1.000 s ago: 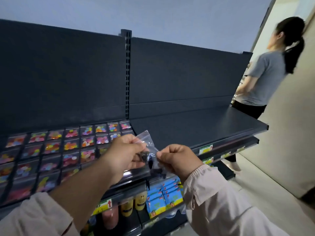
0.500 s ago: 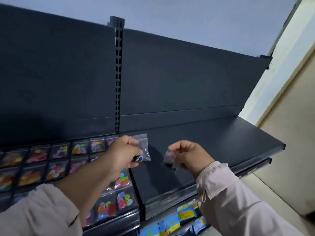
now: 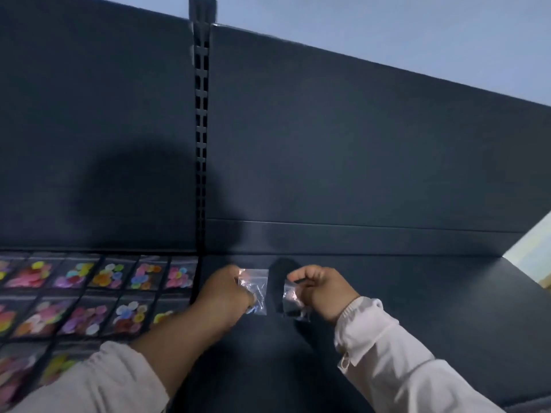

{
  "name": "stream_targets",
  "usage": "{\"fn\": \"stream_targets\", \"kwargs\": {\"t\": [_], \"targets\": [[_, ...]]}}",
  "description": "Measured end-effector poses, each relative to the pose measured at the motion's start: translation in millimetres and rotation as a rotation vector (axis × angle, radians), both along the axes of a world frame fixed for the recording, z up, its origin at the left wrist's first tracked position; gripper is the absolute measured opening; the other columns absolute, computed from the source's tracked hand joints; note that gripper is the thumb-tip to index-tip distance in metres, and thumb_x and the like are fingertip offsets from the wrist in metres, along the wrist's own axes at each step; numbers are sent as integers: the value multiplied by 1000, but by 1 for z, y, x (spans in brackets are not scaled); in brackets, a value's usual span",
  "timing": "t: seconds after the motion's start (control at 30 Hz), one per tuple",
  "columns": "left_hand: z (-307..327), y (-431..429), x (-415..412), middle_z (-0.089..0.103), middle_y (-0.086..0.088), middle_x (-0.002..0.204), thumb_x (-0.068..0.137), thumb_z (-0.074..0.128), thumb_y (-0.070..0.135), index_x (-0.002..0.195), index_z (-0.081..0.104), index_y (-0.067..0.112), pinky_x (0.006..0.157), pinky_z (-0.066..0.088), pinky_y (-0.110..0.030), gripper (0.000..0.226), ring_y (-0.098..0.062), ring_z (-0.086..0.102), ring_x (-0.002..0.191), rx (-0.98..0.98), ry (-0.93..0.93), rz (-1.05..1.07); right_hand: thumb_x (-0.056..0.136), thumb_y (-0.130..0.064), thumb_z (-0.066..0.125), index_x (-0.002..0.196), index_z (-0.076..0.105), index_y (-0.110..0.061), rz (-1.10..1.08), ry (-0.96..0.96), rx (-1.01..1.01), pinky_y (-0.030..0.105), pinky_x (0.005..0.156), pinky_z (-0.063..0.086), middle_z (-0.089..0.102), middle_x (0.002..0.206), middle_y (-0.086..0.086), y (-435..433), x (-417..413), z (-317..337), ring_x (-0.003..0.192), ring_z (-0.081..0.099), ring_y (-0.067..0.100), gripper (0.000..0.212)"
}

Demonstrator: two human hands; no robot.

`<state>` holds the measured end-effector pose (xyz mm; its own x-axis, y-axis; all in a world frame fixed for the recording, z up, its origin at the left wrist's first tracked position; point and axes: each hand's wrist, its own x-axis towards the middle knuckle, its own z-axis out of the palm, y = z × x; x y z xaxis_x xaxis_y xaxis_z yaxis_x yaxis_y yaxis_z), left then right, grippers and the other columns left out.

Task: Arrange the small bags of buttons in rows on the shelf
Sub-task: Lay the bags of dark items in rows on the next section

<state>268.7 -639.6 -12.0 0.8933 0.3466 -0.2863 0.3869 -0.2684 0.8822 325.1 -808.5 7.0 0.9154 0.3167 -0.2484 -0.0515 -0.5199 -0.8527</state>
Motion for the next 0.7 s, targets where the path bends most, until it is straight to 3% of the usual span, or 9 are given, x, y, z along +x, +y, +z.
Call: {"fn": "stream_targets", "kwargs": {"t": [0.1, 0.17, 0.23, 0.33, 0.4, 0.47, 0.53, 0.6, 0.7], "targets": [[-5, -11, 25, 65, -2, 74, 71, 68, 1, 91, 63, 14, 67, 53, -33, 25, -18, 60, 66, -21, 4, 64, 83, 14, 51, 93, 61, -12, 48, -6, 5, 15, 43, 46, 55, 65, 3, 0, 36, -6, 44, 53, 3, 30], [-7, -15, 38, 66, -4, 96, 75, 69, 6, 118, 57, 13, 75, 49, -28, 45, -18, 62, 83, 65, 3, 70, 81, 11, 53, 106, 63, -15, 77, -130, -50, 24, 71, 54, 61, 85, 2, -1, 63, -17, 76, 65, 8, 37], [-12, -17, 41, 52, -8, 128, 80, 68, 16, 140, 36, 16, 93, 43, -27, 68, -22, 54, 113, 322, 1, 53, 79, 5, 55, 115, 62, -17, 106, -344, -177, 30, 97, 46, 61, 110, 2, -4, 79, -23, 105, 60, 19, 43], [-19, -28, 29, 46, -4, 132, 85, 60, 17, 136, 41, 19, 101, 38, -30, 55, -23, 45, 120, 686, -128, -27, 78, -3, 54, 101, 68, -16, 222, -647, -305, 16, 89, 37, 64, 105, 5, -17, 77, -30, 98, 57, 24, 30], [-29, -36, 20, 59, 1, 117, 79, 58, 13, 113, 62, 20, 89, 48, -30, 35, -22, 54, 106, 827, -212, -182, 74, -11, 54, 88, 71, -20, 349, -751, -356, 13, 79, 33, 67, 95, 2, -25, 67, -36, 86, 60, 26, 24], [-37, -41, 16, 66, 2, 108, 73, 58, 19, 99, 69, 21, 79, 55, -32, 29, -22, 62, 96, 899, -176, -300, 74, -19, 54, 89, 71, -25, 422, -750, -384, 11, 80, 33, 70, 96, -2, -31, 61, -45, 86, 64, 24, 23], [-38, -44, 17, 61, -1, 124, 78, 55, 26, 116, 64, 20, 90, 51, -35, 40, -24, 60, 109, 940, -89, -366, 76, -20, 55, 95, 71, -27, 457, -787, -429, 11, 84, 39, 70, 101, -4, -31, 64, -52, 91, 66, 20, 26], [-41, -44, 19, 37, 0, 149, 92, 46, 30, 141, 41, 20, 111, 30, -33, 50, -21, 38, 134, 952, -32, -400, 81, -13, 53, 112, 65, -27, 534, -733, -466, 9, 92, 32, 65, 117, -5, -32, 68, -52, 108, 59, 17, 36], [-41, -40, 25, 19, 2, 157, 96, 41, 35, 148, 25, 22, 116, 14, -27, 56, -15, 20, 142, 962, -28, -408, 86, -10, 48, 123, 58, -29, 646, -655, -437, 13, 100, 28, 56, 129, -7, -36, 78, -57, 120, 49, 18, 43]]}}
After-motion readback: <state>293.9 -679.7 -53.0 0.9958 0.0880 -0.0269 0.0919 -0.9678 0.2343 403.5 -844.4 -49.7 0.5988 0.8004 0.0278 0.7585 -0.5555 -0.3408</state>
